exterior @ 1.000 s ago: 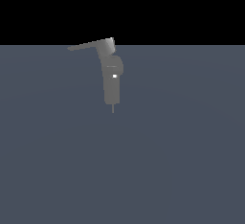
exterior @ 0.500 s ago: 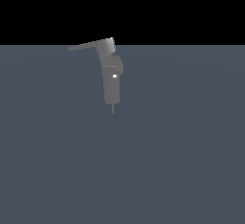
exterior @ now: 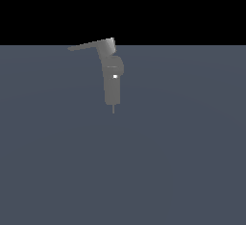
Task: Turn on the faucet by rotating a designated handle.
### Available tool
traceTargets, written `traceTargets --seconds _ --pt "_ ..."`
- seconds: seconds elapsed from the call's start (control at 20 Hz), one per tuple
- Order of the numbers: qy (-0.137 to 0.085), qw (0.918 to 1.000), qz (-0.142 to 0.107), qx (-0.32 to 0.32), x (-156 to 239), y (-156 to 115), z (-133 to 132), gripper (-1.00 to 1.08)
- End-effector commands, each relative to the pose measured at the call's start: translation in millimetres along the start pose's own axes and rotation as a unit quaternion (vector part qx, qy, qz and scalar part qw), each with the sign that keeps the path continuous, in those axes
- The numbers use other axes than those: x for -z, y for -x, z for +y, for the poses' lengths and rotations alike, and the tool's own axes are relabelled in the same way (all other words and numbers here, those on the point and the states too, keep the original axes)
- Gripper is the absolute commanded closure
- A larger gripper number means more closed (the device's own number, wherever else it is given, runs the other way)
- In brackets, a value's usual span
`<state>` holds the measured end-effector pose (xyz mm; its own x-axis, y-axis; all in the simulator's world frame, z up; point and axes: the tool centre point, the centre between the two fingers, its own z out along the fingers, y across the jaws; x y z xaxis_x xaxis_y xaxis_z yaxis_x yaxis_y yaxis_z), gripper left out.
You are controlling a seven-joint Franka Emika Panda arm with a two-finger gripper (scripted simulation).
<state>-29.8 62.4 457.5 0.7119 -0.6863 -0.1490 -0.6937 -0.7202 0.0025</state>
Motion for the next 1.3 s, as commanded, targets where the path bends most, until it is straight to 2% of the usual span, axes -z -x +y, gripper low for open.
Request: traceTargets --seconds 0.0,0.25,0.55,1.25 --pt "0.004 0.9995 -0.003 -0.032 -10 -9 -17 1.08" --pt "0.013 0.9955 -0.006 -0.094 -33 -24 -49 1.08" --pt "0.027 0.9858 -0.004 -0.166 -65 -40 -87 1.08" --pt "0.057 0.9491 0.022 -0.309 -154 -58 -162 1.08"
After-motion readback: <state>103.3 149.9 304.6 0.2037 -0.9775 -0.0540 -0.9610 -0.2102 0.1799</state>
